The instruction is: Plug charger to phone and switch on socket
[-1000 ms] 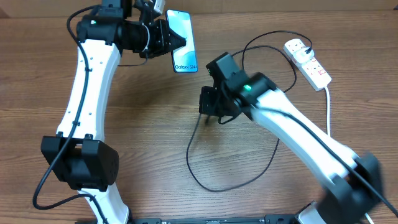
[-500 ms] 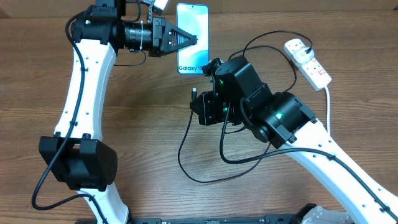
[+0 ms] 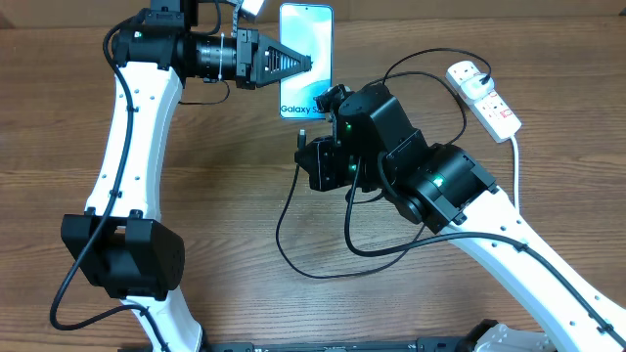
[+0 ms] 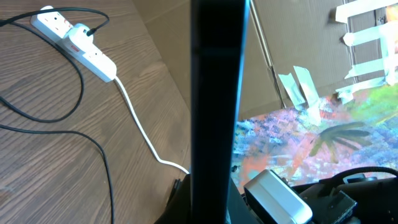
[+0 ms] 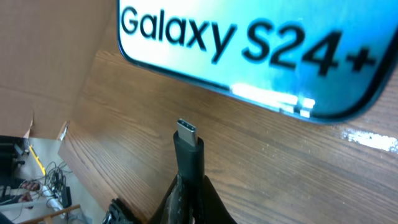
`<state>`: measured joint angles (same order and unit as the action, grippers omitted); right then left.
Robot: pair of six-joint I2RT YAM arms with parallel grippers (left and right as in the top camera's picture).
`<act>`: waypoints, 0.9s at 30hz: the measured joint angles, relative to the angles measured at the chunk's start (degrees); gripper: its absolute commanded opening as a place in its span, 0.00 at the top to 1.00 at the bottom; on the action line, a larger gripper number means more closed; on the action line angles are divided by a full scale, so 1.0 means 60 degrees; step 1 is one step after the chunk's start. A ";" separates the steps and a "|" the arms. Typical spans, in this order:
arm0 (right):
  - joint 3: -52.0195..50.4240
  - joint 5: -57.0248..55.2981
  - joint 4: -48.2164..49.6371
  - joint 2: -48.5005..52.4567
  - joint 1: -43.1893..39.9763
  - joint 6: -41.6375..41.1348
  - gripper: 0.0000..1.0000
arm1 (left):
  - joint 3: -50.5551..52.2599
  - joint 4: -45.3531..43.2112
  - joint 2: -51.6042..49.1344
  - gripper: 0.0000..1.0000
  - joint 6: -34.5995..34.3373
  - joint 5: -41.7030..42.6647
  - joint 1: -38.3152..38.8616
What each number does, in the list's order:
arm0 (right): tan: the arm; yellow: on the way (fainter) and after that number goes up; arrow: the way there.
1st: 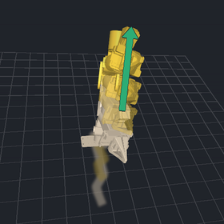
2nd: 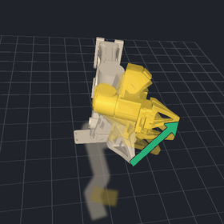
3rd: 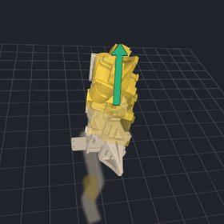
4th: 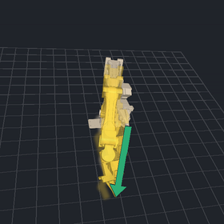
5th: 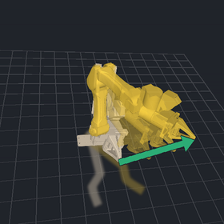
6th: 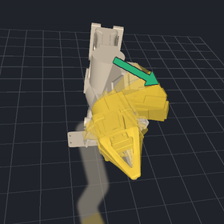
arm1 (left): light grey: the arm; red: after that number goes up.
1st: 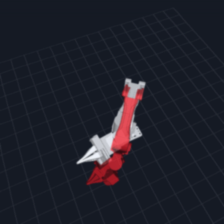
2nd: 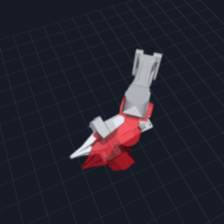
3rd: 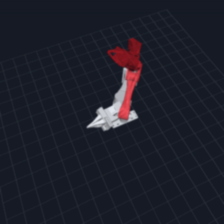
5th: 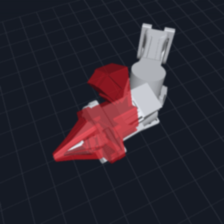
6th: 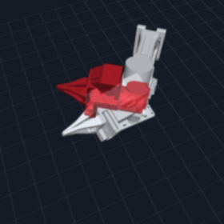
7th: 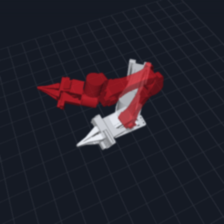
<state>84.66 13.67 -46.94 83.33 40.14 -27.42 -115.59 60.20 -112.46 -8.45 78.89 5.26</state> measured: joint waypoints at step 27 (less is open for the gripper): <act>0.0000 0.0736 0.0149 0.0168 -0.0557 -0.0004 0.96 | 0.0000 0.0353 0.0000 0.96 0.0492 0.0189 0.0000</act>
<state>84.66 18.09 -46.04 84.33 36.80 -27.44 -115.59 62.33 -112.46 -5.50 80.03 5.26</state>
